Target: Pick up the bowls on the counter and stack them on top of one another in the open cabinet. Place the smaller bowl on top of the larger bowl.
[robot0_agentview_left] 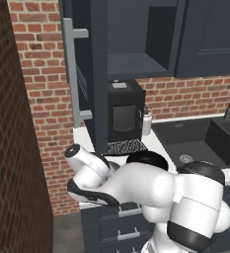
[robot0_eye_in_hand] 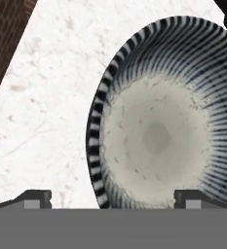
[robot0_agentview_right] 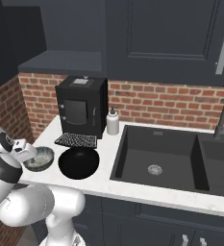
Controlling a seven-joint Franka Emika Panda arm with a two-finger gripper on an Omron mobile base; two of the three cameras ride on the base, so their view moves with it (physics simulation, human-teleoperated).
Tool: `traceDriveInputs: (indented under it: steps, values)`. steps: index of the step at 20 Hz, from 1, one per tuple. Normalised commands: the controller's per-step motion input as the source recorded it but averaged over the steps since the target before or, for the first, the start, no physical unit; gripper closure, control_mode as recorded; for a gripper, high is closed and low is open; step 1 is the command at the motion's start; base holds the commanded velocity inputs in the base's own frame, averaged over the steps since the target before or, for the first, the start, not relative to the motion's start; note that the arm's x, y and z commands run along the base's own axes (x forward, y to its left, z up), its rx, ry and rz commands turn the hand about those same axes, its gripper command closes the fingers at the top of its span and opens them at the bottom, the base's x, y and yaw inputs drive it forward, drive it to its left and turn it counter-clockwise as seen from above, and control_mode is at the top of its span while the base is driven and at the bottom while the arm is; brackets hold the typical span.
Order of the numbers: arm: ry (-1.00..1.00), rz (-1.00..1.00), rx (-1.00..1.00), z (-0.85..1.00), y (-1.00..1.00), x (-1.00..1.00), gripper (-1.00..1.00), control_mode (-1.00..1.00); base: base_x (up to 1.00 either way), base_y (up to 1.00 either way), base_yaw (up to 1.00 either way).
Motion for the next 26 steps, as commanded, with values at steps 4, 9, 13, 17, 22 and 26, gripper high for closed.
traceDriveInputs:
  steps: [4,9,13,17,22,26]
  values:
    - [0.00,0.03,0.00,-0.03,-0.03,0.12,-1.00,-1.00,0.00,0.00,0.00]
    - [0.00,0.01,0.00,0.00,0.00,0.00,1.00,-1.00,0.00,0.00,0.00]
    - [0.00,0.00,0.00,0.00,0.00,0.00,1.00,-1.00,0.00,0.00,0.00]
    - [-0.02,0.01,0.00,0.00,0.00,-0.01,1.00,-1.00,0.00,0.00,0.00]
    - [-0.15,0.04,0.00,0.07,0.00,-0.21,1.00,-1.00,0.00,0.00,0.00]
    - [-0.34,0.09,0.00,0.30,-0.05,-0.46,1.00,-1.00,0.00,0.00,0.00]
